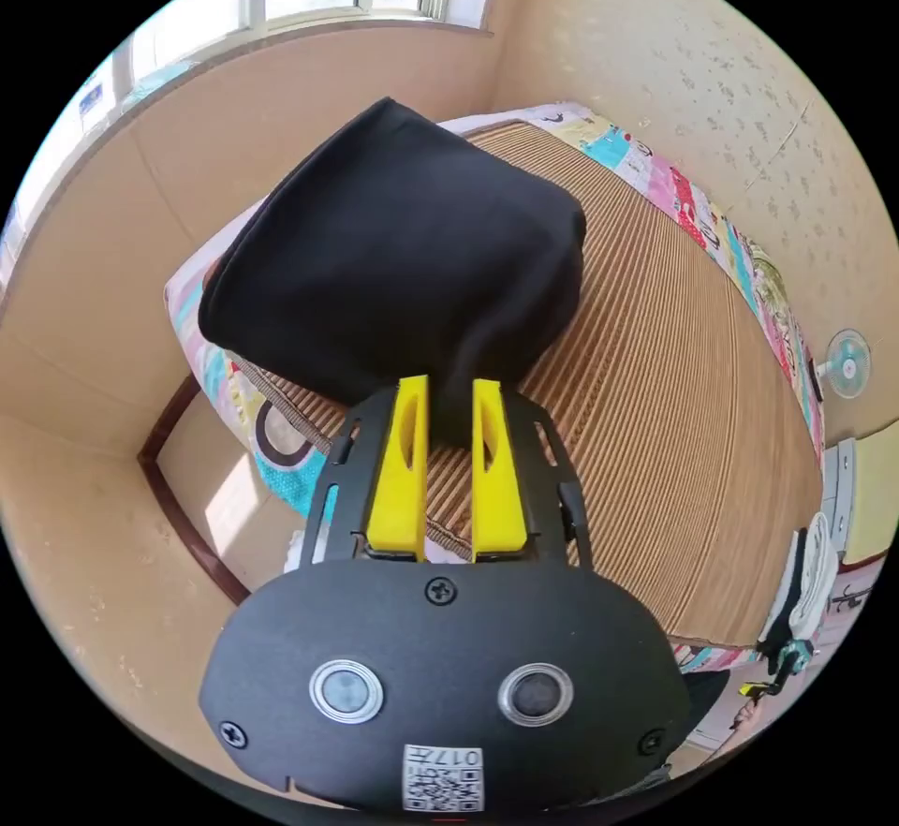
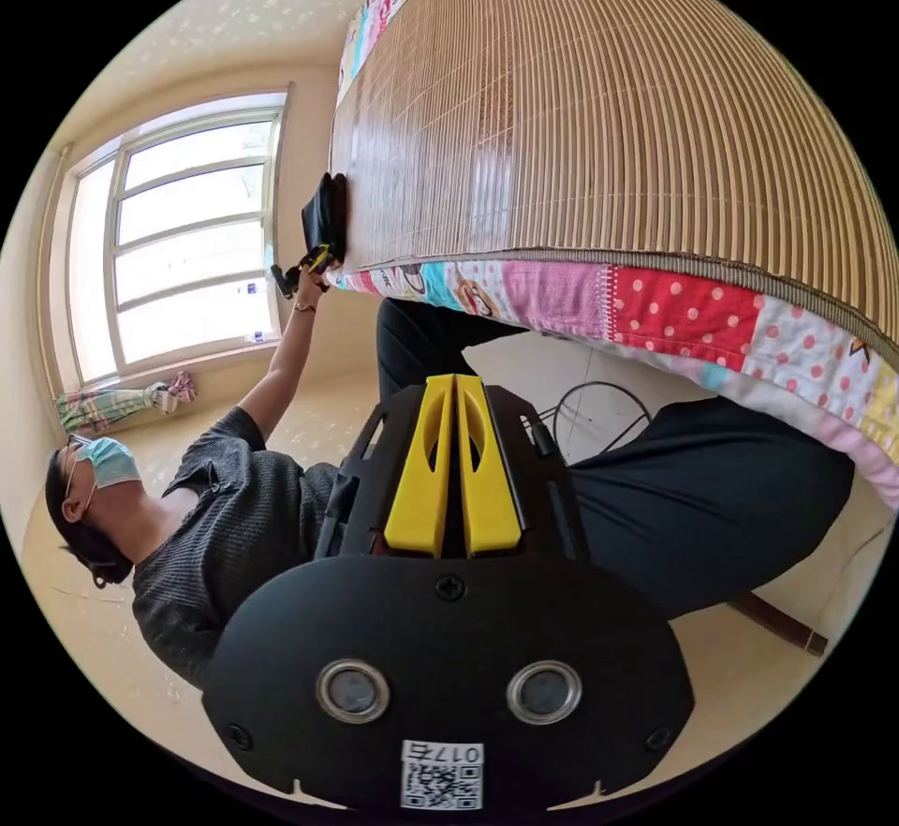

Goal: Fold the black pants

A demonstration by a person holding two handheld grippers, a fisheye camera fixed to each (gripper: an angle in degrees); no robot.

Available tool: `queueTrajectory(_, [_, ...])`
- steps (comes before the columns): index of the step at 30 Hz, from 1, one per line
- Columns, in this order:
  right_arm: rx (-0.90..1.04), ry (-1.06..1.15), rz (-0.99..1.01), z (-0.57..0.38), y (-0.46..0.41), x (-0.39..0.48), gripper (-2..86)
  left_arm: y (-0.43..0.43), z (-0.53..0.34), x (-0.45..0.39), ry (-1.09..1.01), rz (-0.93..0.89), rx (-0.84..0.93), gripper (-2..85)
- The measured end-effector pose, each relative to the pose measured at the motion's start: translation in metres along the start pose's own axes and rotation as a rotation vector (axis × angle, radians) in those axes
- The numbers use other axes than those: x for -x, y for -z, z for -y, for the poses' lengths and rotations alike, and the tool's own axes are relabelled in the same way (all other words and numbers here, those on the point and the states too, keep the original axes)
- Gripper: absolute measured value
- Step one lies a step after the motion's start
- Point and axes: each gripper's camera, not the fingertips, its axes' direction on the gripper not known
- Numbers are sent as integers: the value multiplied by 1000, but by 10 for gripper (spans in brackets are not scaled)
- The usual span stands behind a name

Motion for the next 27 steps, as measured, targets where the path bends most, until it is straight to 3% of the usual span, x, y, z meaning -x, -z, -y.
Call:
queueTrajectory(2, [1, 7, -31, -5, 3, -1, 5, 18, 1, -2, 8, -109, -42, -2])
queueTrajectory(5, [-18, 24, -15, -8, 7, -5, 5, 51, 1, -45, -138, -295, -122, -8])
queueTrajectory(9, [-64, 73, 85, -2, 13, -8, 5, 77, -27, -149, -386, -482, -160, -10])
queueTrajectory(16, [-127, 148, 244, -8, 18, -7, 4, 44, -185, -315, -807, -788, 39, -9])
queueTrajectory(21, [-150, 69, 243, -21, 21, -31, 4, -16, -316, -355, -891, -944, 309, -5])
queueTrajectory(24, [-175, 60, 270, -30, 24, -38, 4, -47, -358, -346, -783, -1023, 510, 4])
queueTrajectory(27, [-177, 56, 251, -36, 25, -37, 5, -38, -341, -307, -628, -1084, 424, 19])
